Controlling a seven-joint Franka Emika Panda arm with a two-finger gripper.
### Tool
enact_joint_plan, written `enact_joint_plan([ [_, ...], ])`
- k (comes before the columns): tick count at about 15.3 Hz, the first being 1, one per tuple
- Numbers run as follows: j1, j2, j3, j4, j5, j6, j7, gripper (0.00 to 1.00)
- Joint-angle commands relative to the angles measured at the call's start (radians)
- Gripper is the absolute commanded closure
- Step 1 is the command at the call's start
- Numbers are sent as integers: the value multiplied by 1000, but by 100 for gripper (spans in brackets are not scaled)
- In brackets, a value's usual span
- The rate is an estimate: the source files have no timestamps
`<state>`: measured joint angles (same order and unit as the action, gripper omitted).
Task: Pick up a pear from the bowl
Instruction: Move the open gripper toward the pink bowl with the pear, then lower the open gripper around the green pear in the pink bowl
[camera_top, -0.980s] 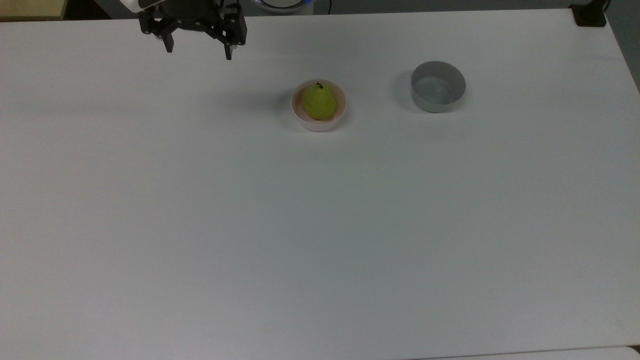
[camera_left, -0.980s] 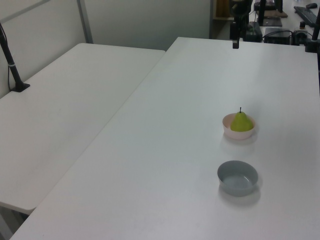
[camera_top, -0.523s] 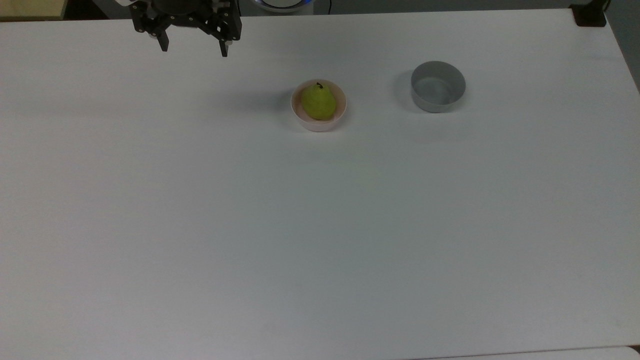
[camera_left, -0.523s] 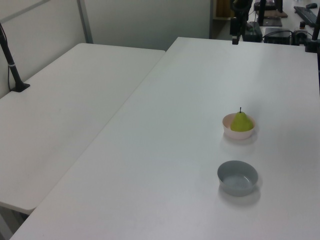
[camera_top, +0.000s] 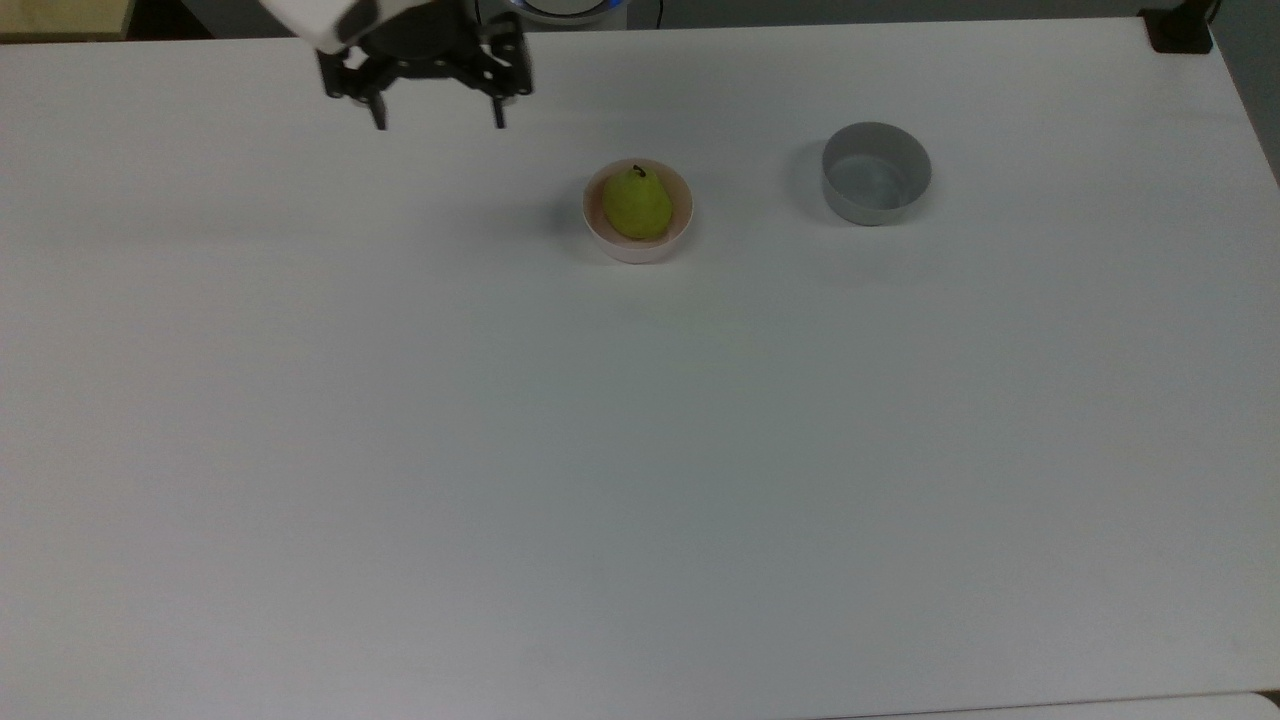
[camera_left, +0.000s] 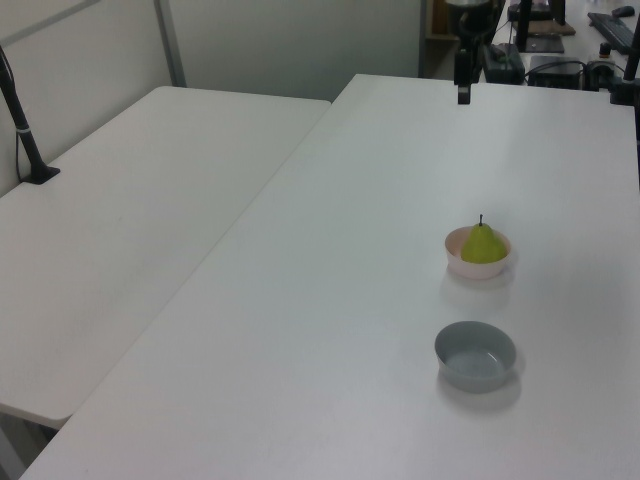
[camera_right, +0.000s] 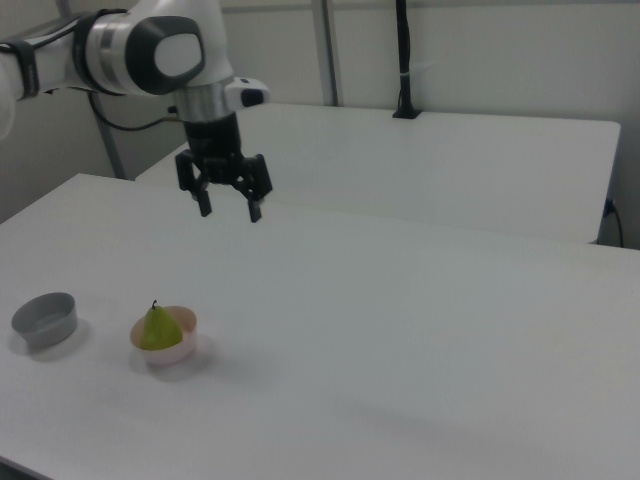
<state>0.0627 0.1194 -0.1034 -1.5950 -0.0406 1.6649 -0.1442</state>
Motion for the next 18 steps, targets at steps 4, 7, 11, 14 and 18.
enact_joint_plan([
  [4, 199, -44, -16, -9, 13, -39, -20, 0],
  [7, 261, -82, -16, -55, 13, -63, -20, 0],
  [11, 315, -67, -15, -149, 1, -47, -20, 0],
  [14, 319, -31, -13, -219, -25, 11, -46, 0],
  [18, 313, 20, -15, -252, -31, 58, -61, 0],
])
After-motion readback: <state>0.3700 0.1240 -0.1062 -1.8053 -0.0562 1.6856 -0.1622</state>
